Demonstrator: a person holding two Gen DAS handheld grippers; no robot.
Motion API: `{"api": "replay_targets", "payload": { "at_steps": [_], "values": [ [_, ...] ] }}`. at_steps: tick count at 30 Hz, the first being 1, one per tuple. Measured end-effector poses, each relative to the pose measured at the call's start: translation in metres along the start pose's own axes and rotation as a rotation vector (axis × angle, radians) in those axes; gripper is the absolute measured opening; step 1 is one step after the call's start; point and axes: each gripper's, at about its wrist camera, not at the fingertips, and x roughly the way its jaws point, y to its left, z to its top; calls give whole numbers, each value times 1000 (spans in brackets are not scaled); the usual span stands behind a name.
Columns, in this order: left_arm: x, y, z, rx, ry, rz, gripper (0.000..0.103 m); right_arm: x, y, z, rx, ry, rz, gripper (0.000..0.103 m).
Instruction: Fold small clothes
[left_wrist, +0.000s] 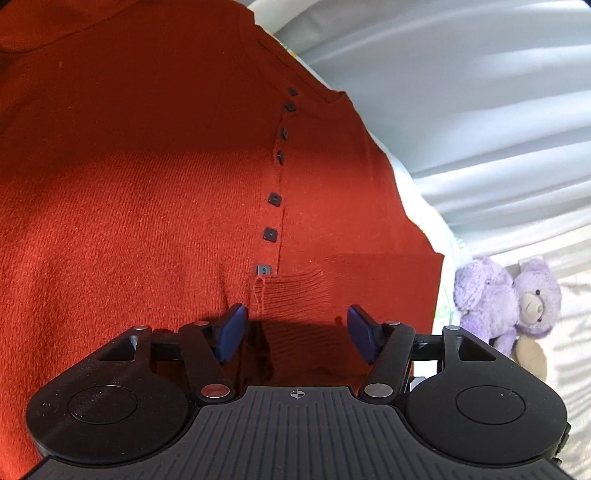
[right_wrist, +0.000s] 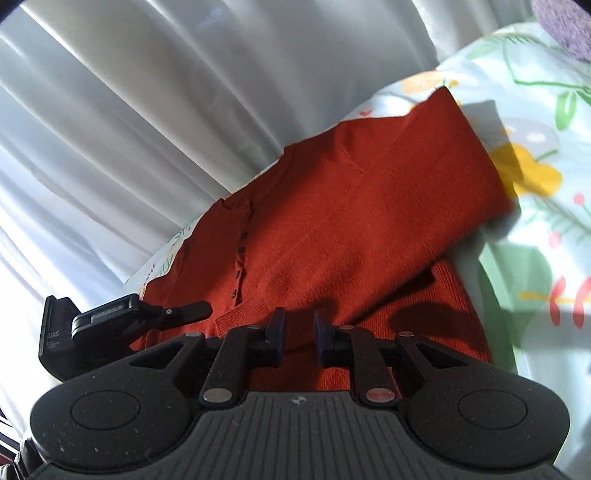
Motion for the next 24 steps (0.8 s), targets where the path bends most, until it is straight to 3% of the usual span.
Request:
{"api": "replay_targets", "payload": {
  "at_steps": [1,3,4,7,12,15,17,19,21,24],
  "values": [
    [3,0,1,4,0,7,57,-2,0,-4,5,-1,-4,16],
    [7,-1,4,0,9,12,35,-3,-4,-8,14,-1,-7,16],
    [10,0,5,-4,18,23,33,-2,-6,-8,20,-3,-9,17],
    [13,0,4,21,21,63,12,-3,-9,-7,34,-8,-16,17],
    [-3,-10,16,70,-31,50,5,0,-14,-8,36,-2,-41,18],
    [-40,-28,37,151,-149,31,5,4,-18,-8,33,15,-98,18],
    [-67,-33,54,207,-249,76,5,6,-23,-9,35,23,-149,18],
    [-82,-29,70,251,-319,178,5,7,-26,-9,44,27,-169,18],
    [-81,-16,83,282,-308,245,5,6,-27,-7,49,27,-166,18],
    [-66,19,96,211,-248,280,6,9,-25,-4,33,29,-175,19]
  ]
}}
